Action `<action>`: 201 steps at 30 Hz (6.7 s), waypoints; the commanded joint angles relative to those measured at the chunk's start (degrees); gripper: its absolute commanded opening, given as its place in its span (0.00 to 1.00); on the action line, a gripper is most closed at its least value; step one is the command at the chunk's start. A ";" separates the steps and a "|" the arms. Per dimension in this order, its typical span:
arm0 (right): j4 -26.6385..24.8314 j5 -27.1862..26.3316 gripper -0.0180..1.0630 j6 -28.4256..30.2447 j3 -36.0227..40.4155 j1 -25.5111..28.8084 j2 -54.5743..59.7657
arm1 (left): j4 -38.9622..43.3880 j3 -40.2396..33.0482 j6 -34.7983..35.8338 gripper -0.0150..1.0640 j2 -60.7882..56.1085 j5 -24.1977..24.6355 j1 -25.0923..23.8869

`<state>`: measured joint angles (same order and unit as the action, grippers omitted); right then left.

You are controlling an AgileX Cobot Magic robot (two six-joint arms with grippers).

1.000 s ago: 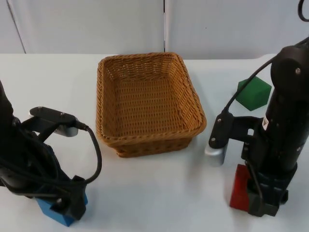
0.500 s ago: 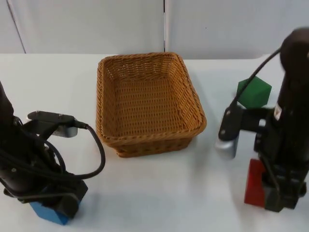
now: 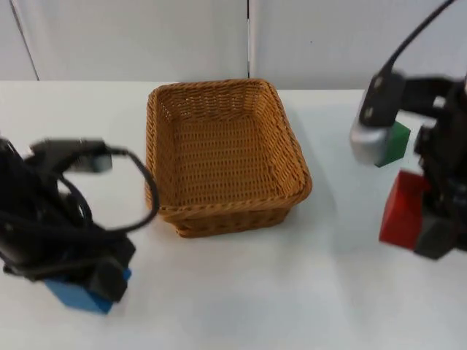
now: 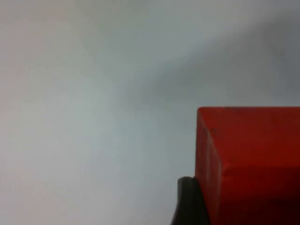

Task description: Pick up one cube with each hand and place exactly two cubes into the same basket, leaving the remaining cube outside.

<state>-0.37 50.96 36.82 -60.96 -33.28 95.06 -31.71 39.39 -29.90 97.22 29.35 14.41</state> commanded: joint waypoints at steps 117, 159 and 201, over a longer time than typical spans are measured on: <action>-16.70 -9.42 0.09 -19.21 -72.18 4.12 56.58 | -0.13 29.56 -15.93 0.04 24.06 -14.58 7.09; -12.87 -3.13 0.69 -19.21 -73.29 4.12 38.94 | 0.08 29.56 -15.93 0.73 7.94 -11.63 6.83; -13.29 15.62 0.69 -19.35 -65.52 3.90 12.98 | 0.44 28.85 -5.21 0.73 -22.36 4.68 6.83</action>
<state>-13.47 67.61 17.51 -127.95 -29.32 109.77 -31.65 68.54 -35.82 75.84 33.59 21.33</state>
